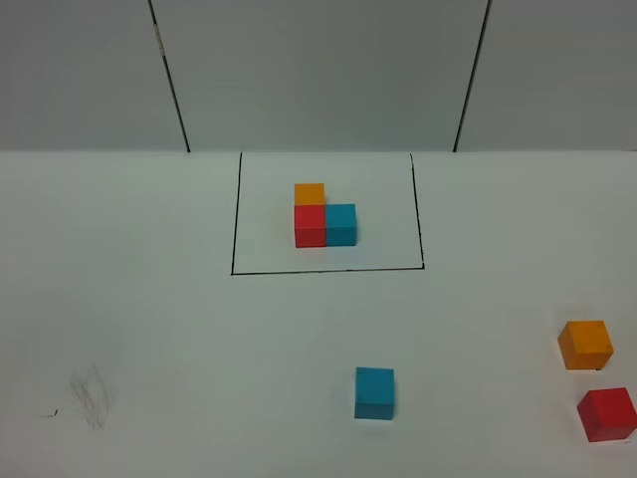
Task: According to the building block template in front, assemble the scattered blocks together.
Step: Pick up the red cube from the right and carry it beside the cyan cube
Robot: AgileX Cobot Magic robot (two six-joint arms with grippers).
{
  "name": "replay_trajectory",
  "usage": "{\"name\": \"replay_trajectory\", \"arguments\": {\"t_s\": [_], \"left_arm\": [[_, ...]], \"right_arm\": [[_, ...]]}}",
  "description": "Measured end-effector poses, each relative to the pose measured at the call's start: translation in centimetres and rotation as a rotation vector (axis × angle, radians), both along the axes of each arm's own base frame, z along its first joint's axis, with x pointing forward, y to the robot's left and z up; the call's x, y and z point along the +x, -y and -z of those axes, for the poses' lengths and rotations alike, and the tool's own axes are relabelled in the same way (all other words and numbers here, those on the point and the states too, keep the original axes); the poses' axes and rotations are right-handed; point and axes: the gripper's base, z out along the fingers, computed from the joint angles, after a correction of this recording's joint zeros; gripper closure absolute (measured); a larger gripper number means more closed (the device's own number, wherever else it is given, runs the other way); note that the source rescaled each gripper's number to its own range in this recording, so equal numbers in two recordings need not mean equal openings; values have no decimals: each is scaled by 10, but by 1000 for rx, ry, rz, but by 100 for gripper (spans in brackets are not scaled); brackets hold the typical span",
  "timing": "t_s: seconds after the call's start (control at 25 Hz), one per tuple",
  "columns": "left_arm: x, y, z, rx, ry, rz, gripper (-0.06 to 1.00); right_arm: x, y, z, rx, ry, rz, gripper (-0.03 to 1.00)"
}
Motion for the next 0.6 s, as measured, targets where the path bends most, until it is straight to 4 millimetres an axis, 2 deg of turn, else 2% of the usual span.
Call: {"name": "replay_trajectory", "arguments": {"t_s": [0.2, 0.48, 0.6], "left_arm": [[5, 1, 16, 31, -61, -30, 44], [6, 1, 17, 32, -66, -31, 46], [5, 1, 17, 31, -67, -88, 46]], "right_arm": [[0, 0, 0, 0, 0, 0, 43], [0, 0, 0, 0, 0, 0, 43], [0, 0, 0, 0, 0, 0, 43]]}}
